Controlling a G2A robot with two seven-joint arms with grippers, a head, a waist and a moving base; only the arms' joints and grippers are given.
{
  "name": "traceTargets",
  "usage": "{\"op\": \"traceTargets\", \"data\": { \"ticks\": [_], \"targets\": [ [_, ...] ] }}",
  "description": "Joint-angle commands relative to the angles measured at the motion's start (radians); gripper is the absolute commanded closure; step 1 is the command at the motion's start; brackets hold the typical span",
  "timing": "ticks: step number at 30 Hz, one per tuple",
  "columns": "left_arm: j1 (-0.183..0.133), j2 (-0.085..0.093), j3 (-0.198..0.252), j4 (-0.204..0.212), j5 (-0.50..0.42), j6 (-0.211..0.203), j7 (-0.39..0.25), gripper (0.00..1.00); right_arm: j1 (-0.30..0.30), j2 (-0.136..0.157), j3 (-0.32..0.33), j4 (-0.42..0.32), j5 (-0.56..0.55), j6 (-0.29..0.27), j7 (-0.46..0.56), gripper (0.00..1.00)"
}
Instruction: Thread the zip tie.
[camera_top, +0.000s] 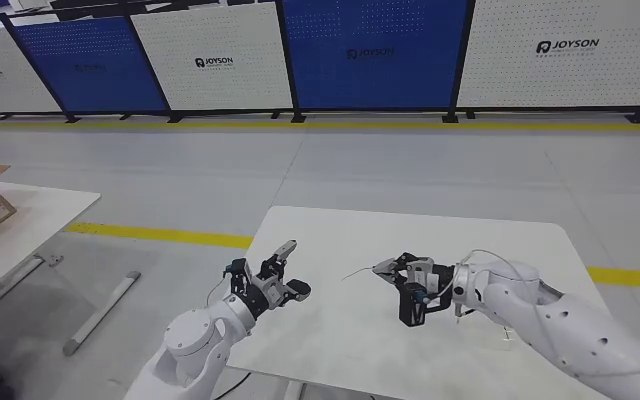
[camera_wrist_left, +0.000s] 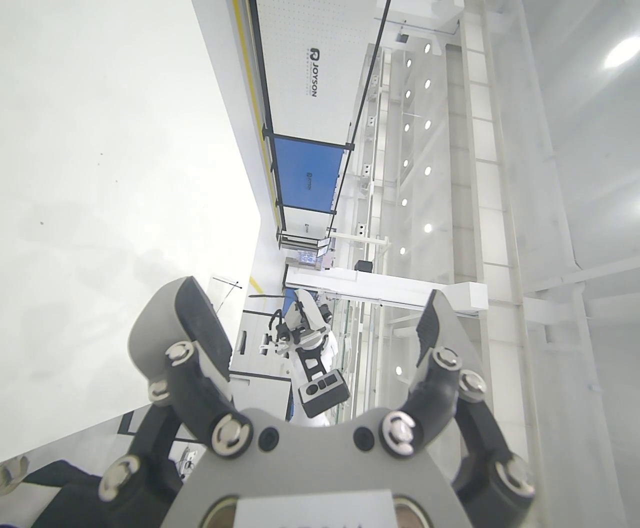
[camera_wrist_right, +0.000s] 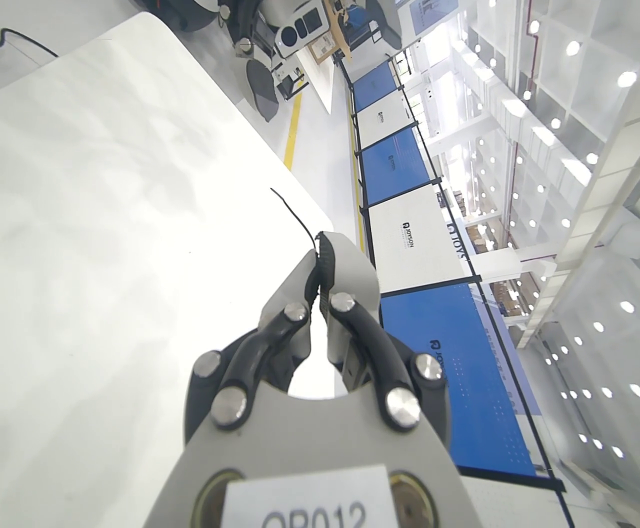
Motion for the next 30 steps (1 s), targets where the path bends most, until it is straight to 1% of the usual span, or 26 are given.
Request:
{"op": "traceTargets", "data": {
  "ticks": [1, 11, 12, 13, 15, 16, 18, 19, 20, 22, 23, 25, 26, 30],
  "targets": [
    [0.000, 0.000, 0.000, 0.000, 0.000, 0.000, 0.000, 0.00, 0.000, 0.000, 0.000, 0.002, 0.000, -0.001, -0.001, 1.00],
    [-0.001, 0.000, 0.002, 0.000, 0.000, 0.000, -0.002, 0.00, 0.000, 0.000, 0.000, 0.002, 0.000, -0.001, -0.001, 1.00],
    [-0.001, 0.001, 0.007, 0.003, 0.001, 0.000, -0.016, 0.00, 0.000, 0.000, 0.000, 0.002, 0.000, -0.001, -0.001, 1.00],
    [0.005, 0.003, 0.010, 0.004, -0.001, 0.000, -0.044, 0.00, 0.000, 0.000, 0.000, 0.002, 0.000, -0.001, -0.001, 1.00],
    [0.027, 0.009, 0.012, 0.003, -0.047, 0.000, -0.112, 0.00, 0.000, 0.000, 0.000, 0.002, 0.000, -0.001, -0.001, 1.00],
    [0.039, 0.015, 0.004, -0.001, -0.078, 0.000, -0.141, 0.00, 0.000, 0.000, 0.000, 0.002, 0.000, -0.001, -0.001, 1.00],
    [0.058, 0.026, 0.005, -0.012, -0.119, 0.000, -0.169, 0.00, 0.000, 0.000, 0.000, 0.002, 0.000, -0.001, -0.001, 1.00],
    [0.064, 0.032, 0.009, -0.022, -0.136, 0.000, -0.170, 0.00, 0.000, 0.000, 0.000, 0.002, 0.000, -0.001, -0.001, 1.00],
    [0.068, 0.040, 0.016, -0.035, -0.140, 0.000, -0.154, 0.00, 0.000, 0.000, 0.000, 0.002, 0.000, -0.001, -0.001, 1.00],
    [0.064, 0.048, 0.043, -0.055, -0.144, 0.000, -0.090, 0.00, 0.000, 0.000, 0.000, 0.002, 0.000, -0.001, -0.001, 1.00],
    [0.056, 0.053, 0.070, -0.063, -0.150, 0.000, -0.049, 0.00, 0.000, 0.000, 0.000, 0.002, 0.000, -0.001, -0.001, 1.00],
    [0.029, 0.061, 0.114, -0.061, -0.152, 0.000, 0.019, 0.00, 0.000, 0.000, 0.000, 0.002, 0.000, -0.001, -0.001, 1.00],
    [0.015, 0.062, 0.123, -0.060, -0.158, 0.000, 0.052, 0.00, 0.000, 0.000, 0.000, 0.002, 0.000, -0.001, -0.001, 1.00],
    [0.015, 0.062, 0.123, -0.060, -0.158, 0.000, 0.052, 0.00, 0.000, 0.000, 0.000, 0.002, 0.000, -0.001, -0.001, 1.00]
  ]
}}
